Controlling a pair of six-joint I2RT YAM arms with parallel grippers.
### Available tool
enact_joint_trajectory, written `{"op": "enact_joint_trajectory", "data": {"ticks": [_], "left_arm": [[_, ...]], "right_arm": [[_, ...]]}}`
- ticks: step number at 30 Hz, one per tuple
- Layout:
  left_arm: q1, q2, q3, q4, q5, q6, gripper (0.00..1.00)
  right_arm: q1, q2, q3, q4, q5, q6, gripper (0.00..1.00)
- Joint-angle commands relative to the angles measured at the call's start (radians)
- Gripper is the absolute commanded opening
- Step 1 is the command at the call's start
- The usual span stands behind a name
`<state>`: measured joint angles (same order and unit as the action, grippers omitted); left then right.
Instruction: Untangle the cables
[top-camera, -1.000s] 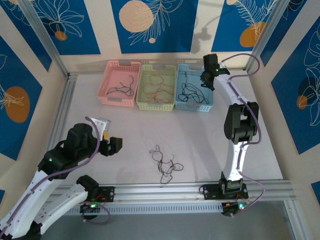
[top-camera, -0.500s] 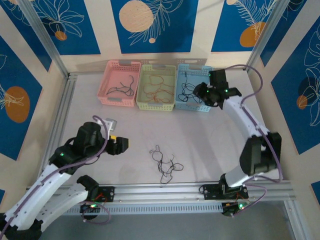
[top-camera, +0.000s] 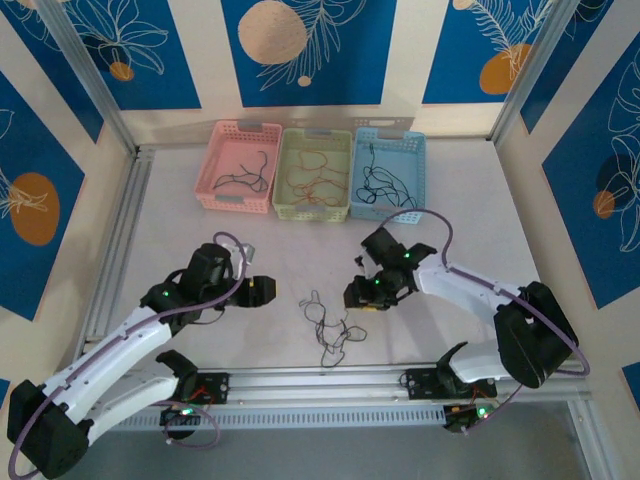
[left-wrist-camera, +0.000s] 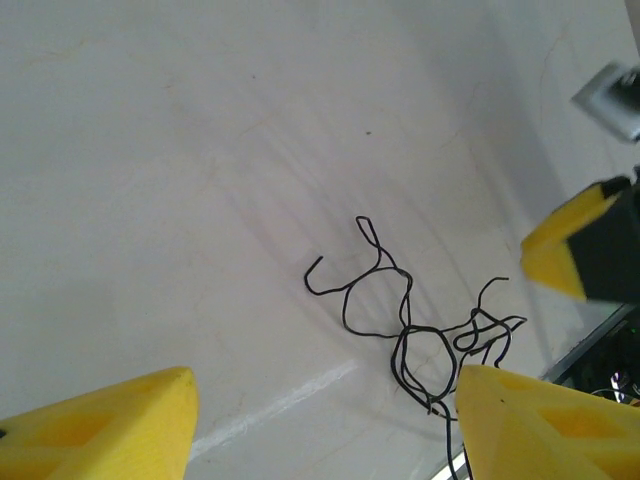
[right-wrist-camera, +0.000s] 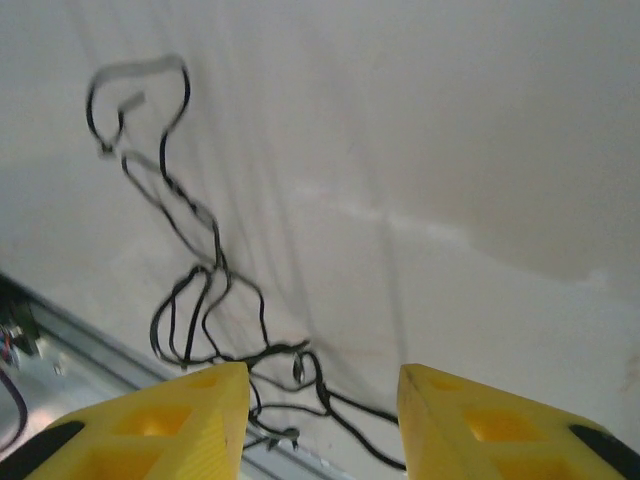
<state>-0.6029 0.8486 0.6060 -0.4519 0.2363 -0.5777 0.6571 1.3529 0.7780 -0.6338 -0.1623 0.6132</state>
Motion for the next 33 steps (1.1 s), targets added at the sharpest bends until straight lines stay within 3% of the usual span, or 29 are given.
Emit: {"op": "enact_joint_trajectory", "data": {"ticks": [1, 7, 16, 20, 31, 33], "left_arm": [[-0.012, 0.014, 0.007, 0.013, 0.017, 0.003, 0.69], [-0.012, 0.018, 0.02, -0.016, 0.0, 0.017, 0.69], [-0.011, 0.009, 0.025, -0.032, -0.018, 0.018, 0.69], [-0.012, 0.01, 0.027, -0.035, -0.025, 0.022, 0.69], [-0.012, 0.012, 0.022, -0.029, -0.025, 0.023, 0.69], [-0.012, 0.012, 0.022, -0.025, -0.019, 0.021, 0.69]], "right_arm": [[0.072, 0.024, 0.017, 0.045, -0.007, 0.016, 0.46], [0.154, 0.153, 0.108, -0.048, 0.165, 0.011, 0.47], [0.172, 0.233, 0.158, -0.046, 0.247, 0.025, 0.44], [0.173, 0.229, 0.161, -0.032, 0.254, 0.034, 0.37], [0.185, 0.192, 0.164, -0.049, 0.287, 0.039, 0.01], [0.181, 0.148, 0.168, -0.044, 0.312, 0.035, 0.0]]}}
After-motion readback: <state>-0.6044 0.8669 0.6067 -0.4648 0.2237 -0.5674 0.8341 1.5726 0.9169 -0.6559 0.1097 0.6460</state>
